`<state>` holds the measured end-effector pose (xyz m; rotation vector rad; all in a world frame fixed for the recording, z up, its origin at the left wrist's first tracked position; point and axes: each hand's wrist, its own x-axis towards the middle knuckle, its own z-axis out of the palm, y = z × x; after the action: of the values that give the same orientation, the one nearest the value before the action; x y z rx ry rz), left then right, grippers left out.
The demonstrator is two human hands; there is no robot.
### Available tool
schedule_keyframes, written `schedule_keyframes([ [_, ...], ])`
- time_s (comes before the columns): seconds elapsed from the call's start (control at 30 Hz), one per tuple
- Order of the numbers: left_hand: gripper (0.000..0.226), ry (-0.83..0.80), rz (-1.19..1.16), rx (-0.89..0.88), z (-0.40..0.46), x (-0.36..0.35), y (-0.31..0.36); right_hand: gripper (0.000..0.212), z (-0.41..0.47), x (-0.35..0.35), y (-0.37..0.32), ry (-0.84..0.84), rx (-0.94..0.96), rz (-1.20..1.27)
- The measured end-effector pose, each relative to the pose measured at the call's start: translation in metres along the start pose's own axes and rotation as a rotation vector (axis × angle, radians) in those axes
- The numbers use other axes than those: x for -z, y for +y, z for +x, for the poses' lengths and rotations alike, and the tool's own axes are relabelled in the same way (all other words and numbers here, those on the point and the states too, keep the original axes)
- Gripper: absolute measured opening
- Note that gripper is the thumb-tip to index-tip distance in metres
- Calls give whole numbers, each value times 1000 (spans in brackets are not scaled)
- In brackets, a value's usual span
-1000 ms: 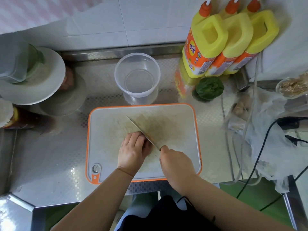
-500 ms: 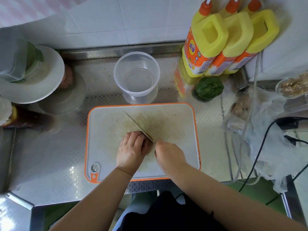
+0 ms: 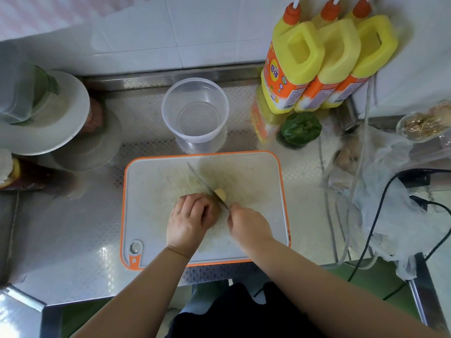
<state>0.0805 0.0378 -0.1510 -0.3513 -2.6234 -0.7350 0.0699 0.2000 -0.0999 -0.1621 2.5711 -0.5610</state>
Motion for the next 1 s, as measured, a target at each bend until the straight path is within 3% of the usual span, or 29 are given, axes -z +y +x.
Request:
schedule_keyframes([
  [0.23,7,30,-16,-12,-3,-2,-2,13,-35,5,-18,121,52,-153],
  [0.33,12,32,-4,-13,-4,-2,-3,29,-41,8,-25,137,25,-175],
  [0.43,10,30,-8,-10,-2,-1,-2,13,-45,10,-26,114,46,-156],
  [1.0,9,42,-41,-20,-4,-1,0,12,-47,24,-28,10,47,-131],
])
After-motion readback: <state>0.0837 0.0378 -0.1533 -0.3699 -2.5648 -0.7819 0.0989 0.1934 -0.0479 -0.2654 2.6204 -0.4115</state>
